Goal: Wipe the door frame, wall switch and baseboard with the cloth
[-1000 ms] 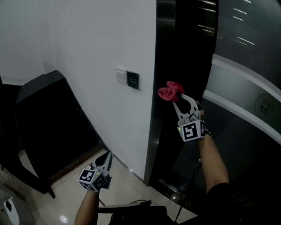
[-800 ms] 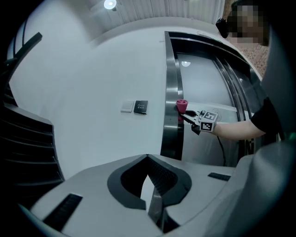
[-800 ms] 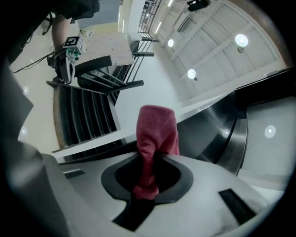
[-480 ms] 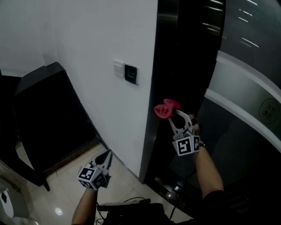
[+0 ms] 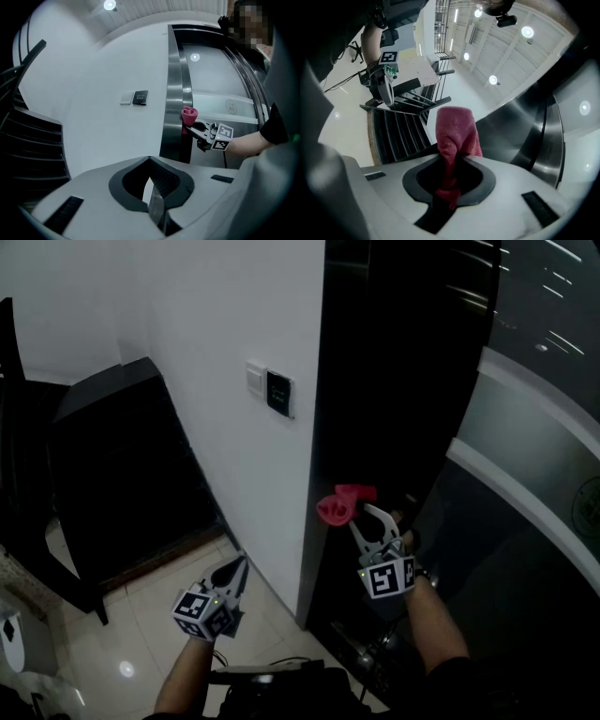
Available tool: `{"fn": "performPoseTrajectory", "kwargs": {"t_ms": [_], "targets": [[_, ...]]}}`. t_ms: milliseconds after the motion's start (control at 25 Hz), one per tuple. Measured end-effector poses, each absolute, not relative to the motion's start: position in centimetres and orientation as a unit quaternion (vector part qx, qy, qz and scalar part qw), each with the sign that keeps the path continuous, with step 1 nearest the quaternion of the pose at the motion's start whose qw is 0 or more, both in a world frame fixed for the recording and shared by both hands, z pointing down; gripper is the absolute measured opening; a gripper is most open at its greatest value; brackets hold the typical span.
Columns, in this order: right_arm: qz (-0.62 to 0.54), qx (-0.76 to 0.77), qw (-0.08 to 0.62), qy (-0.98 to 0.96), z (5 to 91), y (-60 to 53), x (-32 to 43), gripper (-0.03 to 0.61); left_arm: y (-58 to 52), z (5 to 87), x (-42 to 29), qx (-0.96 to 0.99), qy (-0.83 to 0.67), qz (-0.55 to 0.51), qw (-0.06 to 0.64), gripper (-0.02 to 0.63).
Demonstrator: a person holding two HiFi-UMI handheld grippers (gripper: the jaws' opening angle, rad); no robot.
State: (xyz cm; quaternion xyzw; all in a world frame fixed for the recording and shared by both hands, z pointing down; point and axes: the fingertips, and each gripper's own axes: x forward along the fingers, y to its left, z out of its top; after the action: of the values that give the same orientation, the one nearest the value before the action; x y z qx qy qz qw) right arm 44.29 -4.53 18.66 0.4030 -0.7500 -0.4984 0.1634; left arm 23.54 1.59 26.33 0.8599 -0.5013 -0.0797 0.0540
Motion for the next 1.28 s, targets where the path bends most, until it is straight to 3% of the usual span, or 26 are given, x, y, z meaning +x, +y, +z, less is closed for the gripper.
{"fn": "performPoseTrajectory", "kwargs": {"t_ms": [400,1040,1280], "targets": [[-0.473,0.386,0.203,-0.765,24.1,-4.9,44.7,0.066,0.7,27.0,24.0,0.861,-0.5,-0.072,0.06,0.003],[-0.399,0.334,0.324,-0.79,35.2,-4.5,44.8,0.065,1.8,27.0,25.6,0.869,-0.485,-0.08,0.061,0.003],[-0.402,0.335,0.322,-0.789,33.8,-3.2,46.0,0.064,2.1,27.7,25.7,0.869,-0.485,-0.072,0.069,0.003]]}}
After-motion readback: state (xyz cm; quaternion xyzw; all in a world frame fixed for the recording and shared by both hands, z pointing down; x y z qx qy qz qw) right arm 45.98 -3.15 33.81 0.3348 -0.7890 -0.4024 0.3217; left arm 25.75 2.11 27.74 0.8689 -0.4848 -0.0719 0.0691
